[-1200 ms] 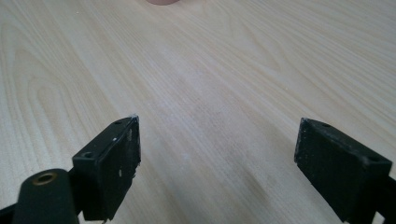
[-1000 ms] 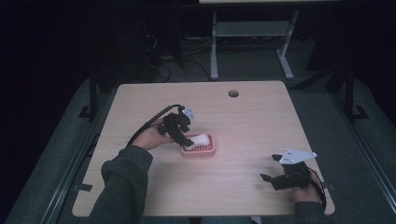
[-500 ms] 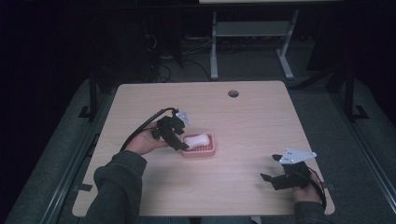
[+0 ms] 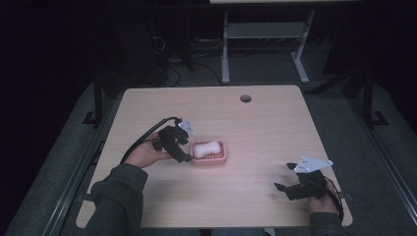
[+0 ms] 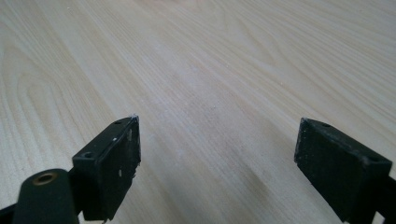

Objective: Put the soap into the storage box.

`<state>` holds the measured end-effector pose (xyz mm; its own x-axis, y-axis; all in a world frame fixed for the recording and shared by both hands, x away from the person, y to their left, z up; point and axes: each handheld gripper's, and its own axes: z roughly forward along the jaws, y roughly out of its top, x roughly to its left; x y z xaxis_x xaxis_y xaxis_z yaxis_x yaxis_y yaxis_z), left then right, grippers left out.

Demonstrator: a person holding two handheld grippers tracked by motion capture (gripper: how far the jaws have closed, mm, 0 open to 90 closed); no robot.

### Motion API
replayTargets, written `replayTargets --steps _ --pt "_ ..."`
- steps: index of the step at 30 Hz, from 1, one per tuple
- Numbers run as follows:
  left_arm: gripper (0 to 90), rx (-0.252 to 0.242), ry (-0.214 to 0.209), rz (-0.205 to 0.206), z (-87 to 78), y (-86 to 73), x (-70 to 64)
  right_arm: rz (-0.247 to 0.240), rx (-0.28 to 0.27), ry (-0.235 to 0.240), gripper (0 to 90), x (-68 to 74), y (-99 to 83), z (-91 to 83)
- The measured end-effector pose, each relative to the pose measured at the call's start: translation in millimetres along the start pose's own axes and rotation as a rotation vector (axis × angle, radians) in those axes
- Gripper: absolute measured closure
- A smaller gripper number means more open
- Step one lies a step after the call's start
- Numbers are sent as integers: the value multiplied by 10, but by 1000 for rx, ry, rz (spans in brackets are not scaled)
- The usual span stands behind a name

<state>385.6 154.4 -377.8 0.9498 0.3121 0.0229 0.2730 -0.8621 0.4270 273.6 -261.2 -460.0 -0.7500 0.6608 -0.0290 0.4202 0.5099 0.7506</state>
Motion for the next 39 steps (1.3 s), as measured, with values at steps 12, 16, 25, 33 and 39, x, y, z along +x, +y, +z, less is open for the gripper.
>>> replayTargets --steps 12,16,25,33,39 --pt "302 -11 12 -20 -66 -168 -68 0 10 -1 138 0 1 18" --pt "298 -18 15 -29 -74 -220 -88 1 11 -1 138 -4 -1 23" --pt "286 -14 16 -38 -78 -312 -128 3 13 -2 138 -6 -5 31" --pt "285 -10 19 -47 -94 -419 -163 3 15 -3 138 -3 2 40" --pt "282 -7 19 -61 -92 -518 -197 7 20 -5 138 -2 4 45"
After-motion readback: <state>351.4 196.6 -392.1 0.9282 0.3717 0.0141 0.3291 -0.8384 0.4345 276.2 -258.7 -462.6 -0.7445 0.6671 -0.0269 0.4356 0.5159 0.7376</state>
